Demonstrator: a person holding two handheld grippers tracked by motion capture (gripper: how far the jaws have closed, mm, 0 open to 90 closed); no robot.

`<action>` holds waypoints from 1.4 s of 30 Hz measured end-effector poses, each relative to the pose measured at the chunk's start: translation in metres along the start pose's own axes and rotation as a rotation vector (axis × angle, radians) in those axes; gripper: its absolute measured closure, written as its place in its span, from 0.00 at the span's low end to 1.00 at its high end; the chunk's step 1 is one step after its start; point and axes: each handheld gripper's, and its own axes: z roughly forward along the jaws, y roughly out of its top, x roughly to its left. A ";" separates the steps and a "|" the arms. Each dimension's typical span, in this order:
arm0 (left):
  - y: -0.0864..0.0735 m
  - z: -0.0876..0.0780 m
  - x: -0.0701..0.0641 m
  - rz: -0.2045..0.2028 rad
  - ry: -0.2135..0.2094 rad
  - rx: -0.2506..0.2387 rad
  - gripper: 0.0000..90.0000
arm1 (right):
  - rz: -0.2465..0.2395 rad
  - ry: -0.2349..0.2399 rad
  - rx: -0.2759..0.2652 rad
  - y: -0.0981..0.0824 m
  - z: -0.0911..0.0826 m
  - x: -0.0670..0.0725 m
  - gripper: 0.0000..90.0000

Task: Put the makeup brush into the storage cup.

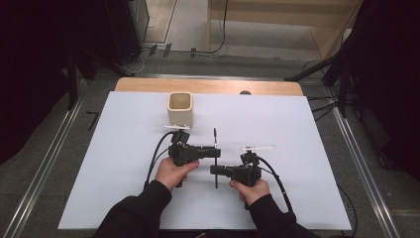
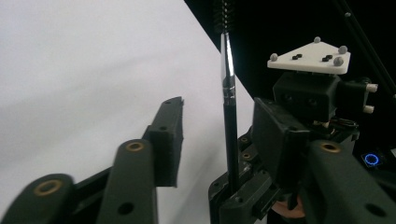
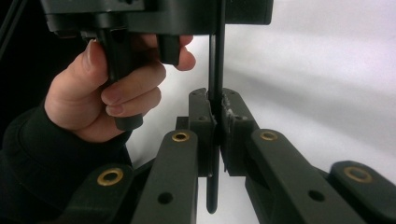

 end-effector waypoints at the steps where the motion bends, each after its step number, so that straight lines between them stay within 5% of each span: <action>1: 0.000 0.000 -0.001 -0.003 -0.002 -0.001 0.64 | 0.003 0.002 0.002 0.000 0.000 0.000 0.95; 4: 0.000 0.000 -0.003 -0.006 -0.004 -0.001 0.79 | 0.000 0.008 -0.001 0.000 0.001 0.000 0.95; 12: -0.001 0.004 -0.004 0.005 -0.018 0.019 0.91 | 0.014 0.027 0.005 -0.001 0.003 0.000 0.95; 23: 0.000 0.005 -0.005 -0.005 -0.034 0.023 0.95 | 0.018 0.023 0.012 -0.001 0.003 0.001 0.94; 32: 0.001 0.003 -0.003 -0.007 0.007 0.052 0.95 | -0.045 0.000 0.037 -0.002 0.011 0.003 0.64; 42: 0.005 -0.002 -0.008 0.013 0.063 0.074 0.95 | -0.144 -0.053 0.028 -0.003 0.013 0.002 0.48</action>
